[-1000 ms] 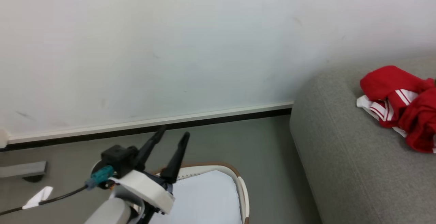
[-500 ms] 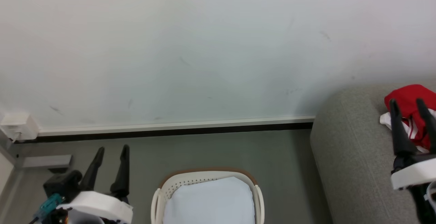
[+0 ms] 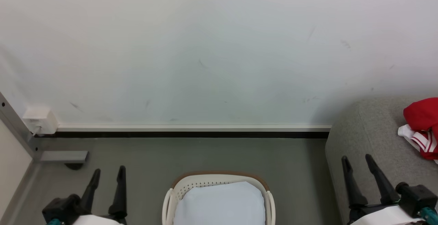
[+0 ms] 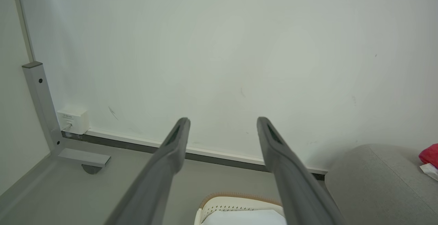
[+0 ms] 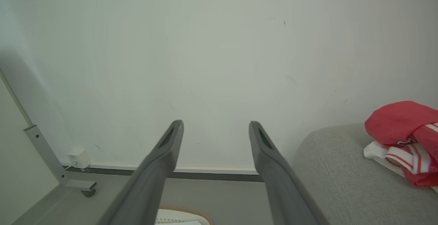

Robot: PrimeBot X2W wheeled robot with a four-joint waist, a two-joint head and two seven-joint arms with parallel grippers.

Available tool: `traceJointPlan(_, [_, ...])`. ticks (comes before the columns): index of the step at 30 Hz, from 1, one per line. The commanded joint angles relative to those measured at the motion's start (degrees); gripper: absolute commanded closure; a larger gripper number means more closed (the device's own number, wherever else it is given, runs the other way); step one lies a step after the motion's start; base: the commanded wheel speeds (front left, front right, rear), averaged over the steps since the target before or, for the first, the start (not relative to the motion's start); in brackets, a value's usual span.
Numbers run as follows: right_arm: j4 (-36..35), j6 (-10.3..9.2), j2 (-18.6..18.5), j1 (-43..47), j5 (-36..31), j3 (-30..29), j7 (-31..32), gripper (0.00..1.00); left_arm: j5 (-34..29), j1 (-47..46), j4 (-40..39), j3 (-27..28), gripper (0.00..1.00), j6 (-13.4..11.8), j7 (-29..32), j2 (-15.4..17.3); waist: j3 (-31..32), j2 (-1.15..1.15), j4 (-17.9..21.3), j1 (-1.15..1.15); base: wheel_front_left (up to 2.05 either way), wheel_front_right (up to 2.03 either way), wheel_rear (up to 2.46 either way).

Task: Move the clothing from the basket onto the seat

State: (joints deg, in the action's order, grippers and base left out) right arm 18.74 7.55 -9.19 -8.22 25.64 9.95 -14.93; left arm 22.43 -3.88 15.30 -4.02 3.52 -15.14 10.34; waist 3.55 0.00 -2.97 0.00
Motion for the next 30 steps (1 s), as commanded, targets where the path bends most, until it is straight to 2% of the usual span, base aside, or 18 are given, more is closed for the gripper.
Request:
traceJointPlan(1, [-0.82, -0.13, 0.76, 1.02, -1.22, -0.65, -0.28, 0.0, -1.46, 1.14, 0.19, 0.87, 0.0, 0.43, 0.01, -0.62, -0.03, 0.0, 0.01, 0.0, 0.0, 0.0, 0.0])
traceJointPlan(11, [-1.4, -0.13, 3.61, 2.11, -3.7, 0.39, -0.29, 0.0, -6.49, 1.2, 1.86, 3.81, 0.0, 2.6, 0.01, -3.59, 0.08, 0.0, 0.7, 0.0, 0.0, 0.0, 0.0])
traceJointPlan(30, [-0.71, -0.13, 3.38, 1.26, -2.84, 1.88, -0.3, 0.0, -9.64, 0.16, 3.14, 6.34, 0.0, 3.92, 0.01, -5.71, 0.19, 0.0, 1.71, 0.0, 0.0, 0.0, 0.0])
